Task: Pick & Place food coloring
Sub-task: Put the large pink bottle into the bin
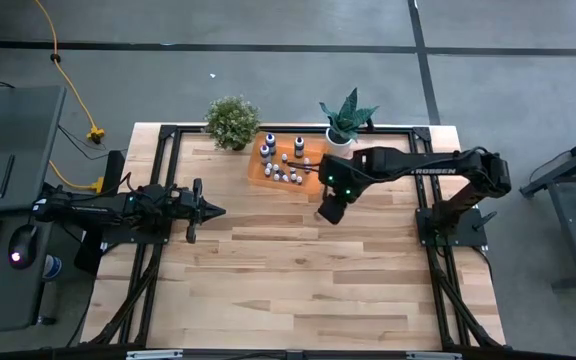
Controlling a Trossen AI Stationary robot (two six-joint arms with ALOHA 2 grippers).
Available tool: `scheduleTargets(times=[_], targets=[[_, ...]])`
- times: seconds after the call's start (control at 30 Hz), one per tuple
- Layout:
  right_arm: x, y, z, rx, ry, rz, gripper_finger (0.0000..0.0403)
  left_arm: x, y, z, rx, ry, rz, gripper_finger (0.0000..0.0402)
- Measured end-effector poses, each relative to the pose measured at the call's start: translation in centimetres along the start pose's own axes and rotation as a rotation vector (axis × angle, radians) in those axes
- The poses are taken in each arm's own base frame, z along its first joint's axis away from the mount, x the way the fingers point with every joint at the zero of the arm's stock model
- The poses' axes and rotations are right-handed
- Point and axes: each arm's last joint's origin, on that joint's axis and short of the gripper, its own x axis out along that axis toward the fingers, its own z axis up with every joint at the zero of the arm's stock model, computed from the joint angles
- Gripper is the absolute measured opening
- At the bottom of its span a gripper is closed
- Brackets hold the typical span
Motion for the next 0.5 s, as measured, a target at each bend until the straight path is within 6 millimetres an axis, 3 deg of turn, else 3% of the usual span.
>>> scheduleTargets(times=[0.3,0.5], targets=[[-0.8,1.2,2.2,-0.111,-0.249,0.136,0.0114,0.0,0.0,0.0,0.0,0.0,0.0,0.0],[-1.2,-0.1,3.6,-0.095,-0.353,0.063,0.0114,0.0,0.0,0.0,0.0,0.0,0.0,0.0]])
